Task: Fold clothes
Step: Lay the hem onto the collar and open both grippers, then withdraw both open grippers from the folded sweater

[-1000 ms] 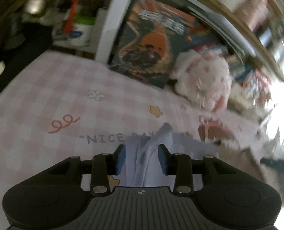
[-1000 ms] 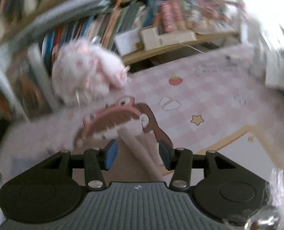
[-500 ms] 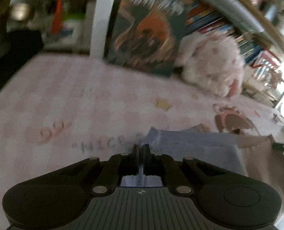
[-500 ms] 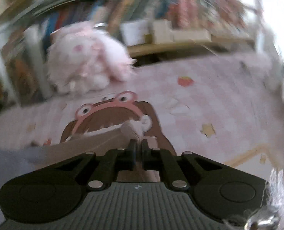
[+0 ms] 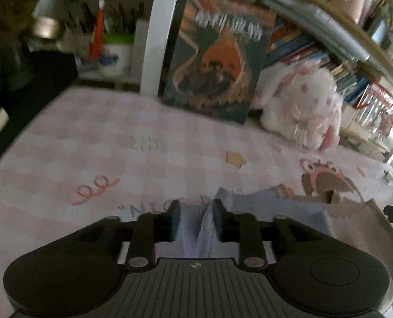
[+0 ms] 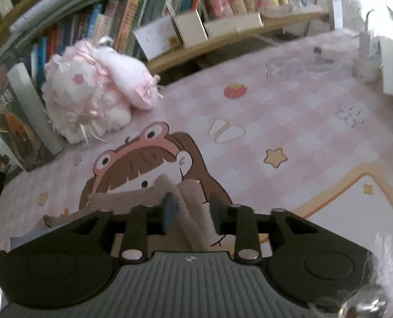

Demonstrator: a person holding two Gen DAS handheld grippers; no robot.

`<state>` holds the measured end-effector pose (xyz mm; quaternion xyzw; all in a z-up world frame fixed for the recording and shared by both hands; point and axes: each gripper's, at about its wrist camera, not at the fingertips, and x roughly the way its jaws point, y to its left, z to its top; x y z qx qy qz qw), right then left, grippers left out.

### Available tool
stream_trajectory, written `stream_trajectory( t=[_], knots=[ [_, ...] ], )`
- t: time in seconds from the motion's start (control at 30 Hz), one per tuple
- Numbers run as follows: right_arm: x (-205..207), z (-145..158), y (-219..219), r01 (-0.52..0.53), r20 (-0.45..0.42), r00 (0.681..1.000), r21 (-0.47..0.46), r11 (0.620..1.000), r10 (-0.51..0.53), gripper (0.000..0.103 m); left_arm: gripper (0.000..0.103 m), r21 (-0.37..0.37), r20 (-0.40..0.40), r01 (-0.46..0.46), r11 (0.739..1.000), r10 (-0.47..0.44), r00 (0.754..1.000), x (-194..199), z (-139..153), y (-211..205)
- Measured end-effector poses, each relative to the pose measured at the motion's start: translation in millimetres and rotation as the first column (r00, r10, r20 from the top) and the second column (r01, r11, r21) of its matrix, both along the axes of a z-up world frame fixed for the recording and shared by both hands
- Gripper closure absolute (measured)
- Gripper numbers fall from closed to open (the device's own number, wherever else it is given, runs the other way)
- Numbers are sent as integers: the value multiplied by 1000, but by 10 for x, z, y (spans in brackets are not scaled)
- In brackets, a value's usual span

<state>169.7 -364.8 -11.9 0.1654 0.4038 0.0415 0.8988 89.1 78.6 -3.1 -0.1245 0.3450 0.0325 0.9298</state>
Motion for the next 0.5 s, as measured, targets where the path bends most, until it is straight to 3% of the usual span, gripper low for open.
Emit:
stream_trajectory(
  t=[0.07, 0.13, 0.2, 0.3, 0.5],
  knots=[
    [-104, 82, 12, -18, 27, 999, -30, 999, 19, 59, 54, 18, 23, -4, 1000, 3, 1000, -117, 86, -36],
    [-223, 147, 44, -43, 47, 998, -76, 996, 47, 53, 52, 38, 35, -10, 999, 9, 999, -249, 146, -106],
    [-366, 196, 85, -73, 63, 995, -129, 989, 81, 42, 44, 55, 43, -17, 998, 15, 999, -378, 195, -182],
    [-621, 241, 150, -132, 84, 985, -208, 969, 152, 34, 33, 66, 49, -31, 997, 27, 998, -596, 243, -335],
    [-1100, 240, 213, -232, 95, 957, -308, 923, 273, 25, 29, 72, 31, -59, 996, 57, 998, -997, 264, -691]
  ],
)
